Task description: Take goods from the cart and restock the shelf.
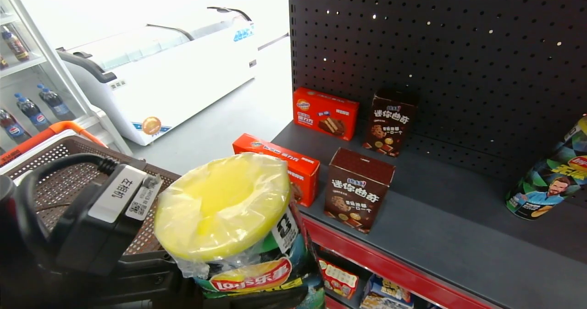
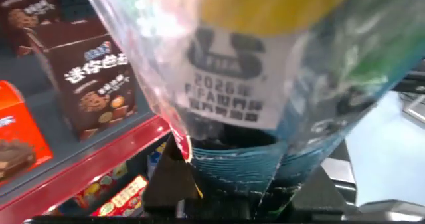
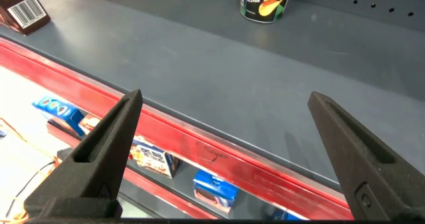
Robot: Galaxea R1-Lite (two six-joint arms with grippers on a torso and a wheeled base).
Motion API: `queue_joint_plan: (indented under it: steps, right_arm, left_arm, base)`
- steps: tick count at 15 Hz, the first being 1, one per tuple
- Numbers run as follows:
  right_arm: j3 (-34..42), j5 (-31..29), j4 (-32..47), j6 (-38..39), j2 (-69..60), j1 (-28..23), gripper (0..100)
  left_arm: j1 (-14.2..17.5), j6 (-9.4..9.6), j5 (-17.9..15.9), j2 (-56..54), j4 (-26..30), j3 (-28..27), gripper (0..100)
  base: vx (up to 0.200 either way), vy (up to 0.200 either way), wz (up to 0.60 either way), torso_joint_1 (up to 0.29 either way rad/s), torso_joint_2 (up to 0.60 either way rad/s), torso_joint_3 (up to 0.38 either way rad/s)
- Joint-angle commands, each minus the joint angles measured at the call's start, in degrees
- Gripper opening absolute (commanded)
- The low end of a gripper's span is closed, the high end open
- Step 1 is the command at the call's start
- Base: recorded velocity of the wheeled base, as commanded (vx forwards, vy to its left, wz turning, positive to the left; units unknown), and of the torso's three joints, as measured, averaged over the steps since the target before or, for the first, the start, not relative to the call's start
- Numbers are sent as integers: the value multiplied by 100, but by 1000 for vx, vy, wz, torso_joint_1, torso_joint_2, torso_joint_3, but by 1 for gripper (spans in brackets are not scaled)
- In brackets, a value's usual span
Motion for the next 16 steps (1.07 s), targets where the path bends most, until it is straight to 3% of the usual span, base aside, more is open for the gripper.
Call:
queue_joint_plan:
  steps: [1,13,16]
  right_arm:
    - [0,1,0,-7,-1,0,100]
    - [0,1,0,-7,8,0,100]
    - [0,1,0,-7,8,0,100]
  left_arm:
    - [11,-2,-276,10,-14,40,0]
    - [63,-2,-355,54,4,-39,0]
    - [90,-2,-346,71,4,-13,0]
  base:
    - [0,0,-600,-2,2,7]
    - [0,0,-600,1,2,4]
    - [0,0,0,0,0,0]
